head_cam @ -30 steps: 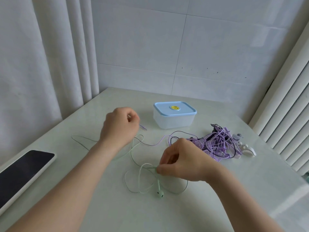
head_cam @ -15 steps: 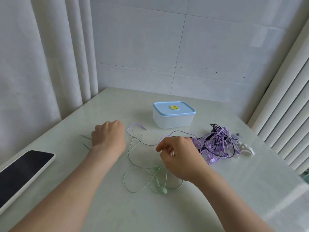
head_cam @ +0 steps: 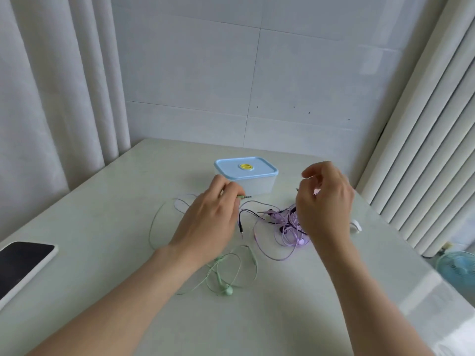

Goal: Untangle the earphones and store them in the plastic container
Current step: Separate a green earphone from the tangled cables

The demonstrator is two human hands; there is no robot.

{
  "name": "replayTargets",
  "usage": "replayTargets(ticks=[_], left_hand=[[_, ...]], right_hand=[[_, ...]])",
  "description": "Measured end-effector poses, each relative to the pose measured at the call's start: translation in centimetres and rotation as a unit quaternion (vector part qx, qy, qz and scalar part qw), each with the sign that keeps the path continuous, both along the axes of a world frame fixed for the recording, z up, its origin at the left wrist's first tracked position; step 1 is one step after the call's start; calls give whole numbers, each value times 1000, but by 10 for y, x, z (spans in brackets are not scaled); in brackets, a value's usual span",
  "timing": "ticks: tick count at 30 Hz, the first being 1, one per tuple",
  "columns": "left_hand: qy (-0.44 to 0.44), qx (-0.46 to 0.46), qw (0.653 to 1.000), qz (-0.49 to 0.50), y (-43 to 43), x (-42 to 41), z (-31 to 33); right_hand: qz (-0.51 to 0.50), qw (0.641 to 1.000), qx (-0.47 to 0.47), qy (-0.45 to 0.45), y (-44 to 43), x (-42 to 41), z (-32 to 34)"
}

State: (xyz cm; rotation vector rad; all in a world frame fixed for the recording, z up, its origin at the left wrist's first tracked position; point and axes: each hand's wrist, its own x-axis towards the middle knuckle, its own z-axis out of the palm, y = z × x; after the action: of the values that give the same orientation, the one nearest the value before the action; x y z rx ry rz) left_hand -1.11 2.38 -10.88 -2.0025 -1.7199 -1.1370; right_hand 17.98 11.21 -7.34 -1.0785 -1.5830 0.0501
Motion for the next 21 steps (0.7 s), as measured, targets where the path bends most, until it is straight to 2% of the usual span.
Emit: replayTargets(ticks=[1, 3, 4, 6, 8, 10, 12, 14, 18, 21], left_hand=[[-7, 7, 1000, -23, 0, 8, 3], [-21, 9, 998, -66, 1, 26, 10], [-20, 5, 996, -82, 2, 34, 14], [-8, -13, 994, -109, 6, 49, 18], [7, -42, 990, -137, 12, 60, 21], [12, -63, 986, -153, 20, 67, 20], [4, -65, 989, -134, 28, 69, 18], [-11, -70, 992, -107, 36, 68, 14], [-17, -128, 987, -97, 49, 69, 4], [18, -178, 981, -76, 53, 70, -11]], right_hand=[[-57, 997, -58, 1, 8, 10, 1], [-154, 964, -214, -24, 19, 32, 1], [-163, 948, -270, -40, 22, 39, -1], [-125, 940, -313, -61, 23, 40, -6], [-81, 940, -318, -98, 21, 29, -13], [-54, 935, -305, -172, 17, 15, -19], [-31, 931, -283, -226, 14, 6, -21], [-10, 938, -275, -209, 18, 7, -20], [29, 959, -264, -100, 25, 15, -19], [-15, 966, -249, -67, 30, 26, -18]])
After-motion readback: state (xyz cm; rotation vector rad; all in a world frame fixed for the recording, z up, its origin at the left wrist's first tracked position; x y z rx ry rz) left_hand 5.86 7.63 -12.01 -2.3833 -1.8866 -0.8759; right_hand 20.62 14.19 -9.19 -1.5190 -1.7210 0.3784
